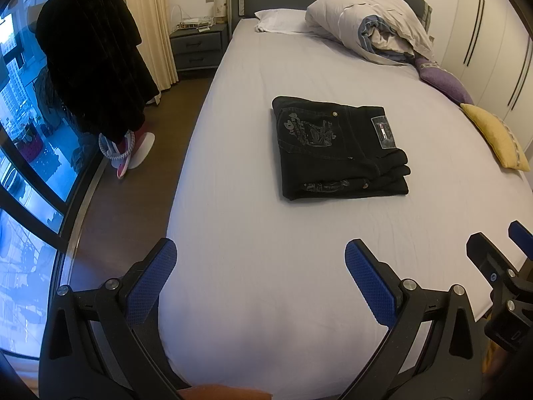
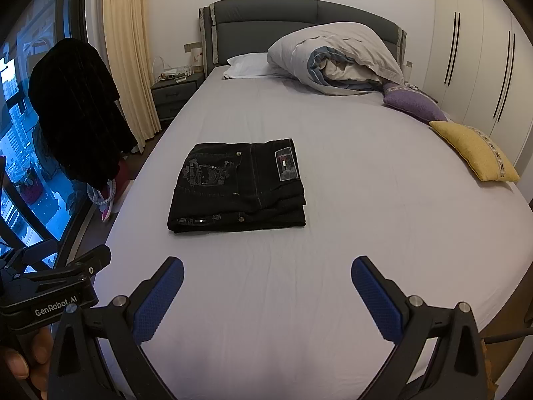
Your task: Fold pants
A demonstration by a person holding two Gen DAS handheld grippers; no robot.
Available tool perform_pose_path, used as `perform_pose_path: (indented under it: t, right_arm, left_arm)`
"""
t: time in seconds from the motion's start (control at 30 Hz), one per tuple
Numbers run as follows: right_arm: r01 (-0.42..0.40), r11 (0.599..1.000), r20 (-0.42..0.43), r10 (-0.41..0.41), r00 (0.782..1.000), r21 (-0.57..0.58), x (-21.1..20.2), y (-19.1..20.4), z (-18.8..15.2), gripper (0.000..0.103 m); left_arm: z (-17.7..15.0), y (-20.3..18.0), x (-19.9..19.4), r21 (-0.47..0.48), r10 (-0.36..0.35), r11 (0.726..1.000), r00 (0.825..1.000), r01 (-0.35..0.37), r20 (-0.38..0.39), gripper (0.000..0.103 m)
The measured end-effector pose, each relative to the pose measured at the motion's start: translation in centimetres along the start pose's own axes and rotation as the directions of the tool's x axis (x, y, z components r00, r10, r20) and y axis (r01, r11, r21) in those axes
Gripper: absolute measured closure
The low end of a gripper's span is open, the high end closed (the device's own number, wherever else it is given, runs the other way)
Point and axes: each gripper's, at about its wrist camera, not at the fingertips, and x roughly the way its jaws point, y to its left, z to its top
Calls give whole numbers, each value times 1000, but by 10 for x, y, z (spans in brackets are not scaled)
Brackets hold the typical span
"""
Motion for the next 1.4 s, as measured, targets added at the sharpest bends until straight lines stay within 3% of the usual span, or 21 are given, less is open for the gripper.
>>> perform_pose_path:
  t: [1.4]
  right_arm:
    - [-7,1000,-12,7,1000,1,3,-5,-4,0]
  left_arm:
    - [-3,4,5,21,0,1000,1000,0,-21,0]
